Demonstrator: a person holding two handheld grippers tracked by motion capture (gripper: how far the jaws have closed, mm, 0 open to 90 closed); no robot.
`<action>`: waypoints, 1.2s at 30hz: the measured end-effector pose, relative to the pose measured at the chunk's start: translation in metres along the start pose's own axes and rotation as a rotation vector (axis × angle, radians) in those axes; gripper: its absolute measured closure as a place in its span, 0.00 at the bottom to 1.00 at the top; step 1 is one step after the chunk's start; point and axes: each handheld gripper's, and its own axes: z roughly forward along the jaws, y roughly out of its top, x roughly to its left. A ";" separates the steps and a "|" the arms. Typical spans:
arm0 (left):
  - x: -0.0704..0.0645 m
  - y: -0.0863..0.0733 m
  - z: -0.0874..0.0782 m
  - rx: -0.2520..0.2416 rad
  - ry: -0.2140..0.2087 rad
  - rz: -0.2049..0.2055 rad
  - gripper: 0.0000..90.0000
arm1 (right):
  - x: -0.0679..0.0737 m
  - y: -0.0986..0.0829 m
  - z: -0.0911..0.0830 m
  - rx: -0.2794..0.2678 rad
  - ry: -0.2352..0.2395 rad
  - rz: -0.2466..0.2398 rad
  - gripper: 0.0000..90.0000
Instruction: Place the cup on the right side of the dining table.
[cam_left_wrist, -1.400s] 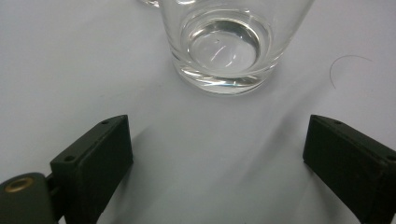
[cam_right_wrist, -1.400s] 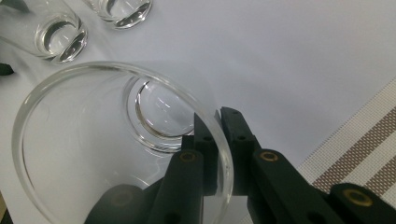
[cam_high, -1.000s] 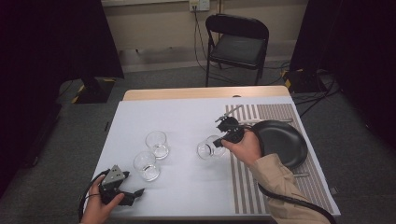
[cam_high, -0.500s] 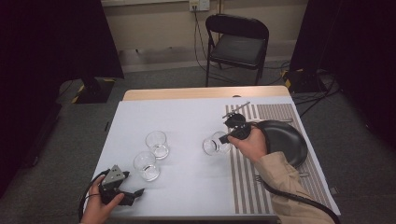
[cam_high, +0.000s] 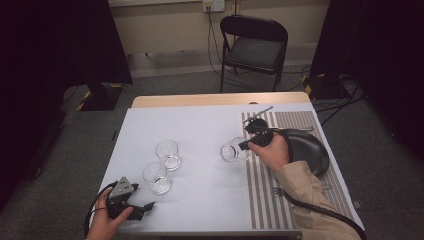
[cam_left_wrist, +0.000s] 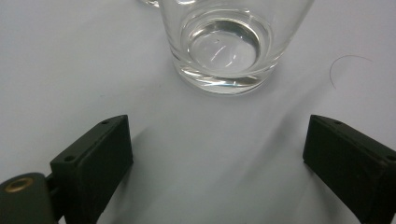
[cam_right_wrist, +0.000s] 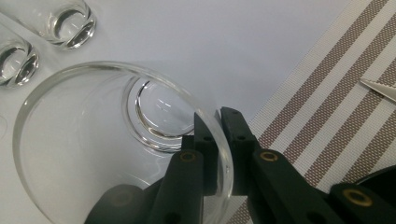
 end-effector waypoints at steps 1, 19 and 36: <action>0.000 0.000 0.000 0.000 0.000 0.000 0.08 | -0.001 0.000 0.000 -0.003 -0.004 -0.004 0.95; 0.000 0.000 0.000 -0.003 0.000 -0.003 0.08 | -0.017 0.001 -0.002 -0.010 -0.023 0.040 0.95; 0.000 0.000 0.000 -0.003 0.000 -0.003 0.08 | -0.032 -0.002 -0.005 -0.005 -0.057 0.057 0.95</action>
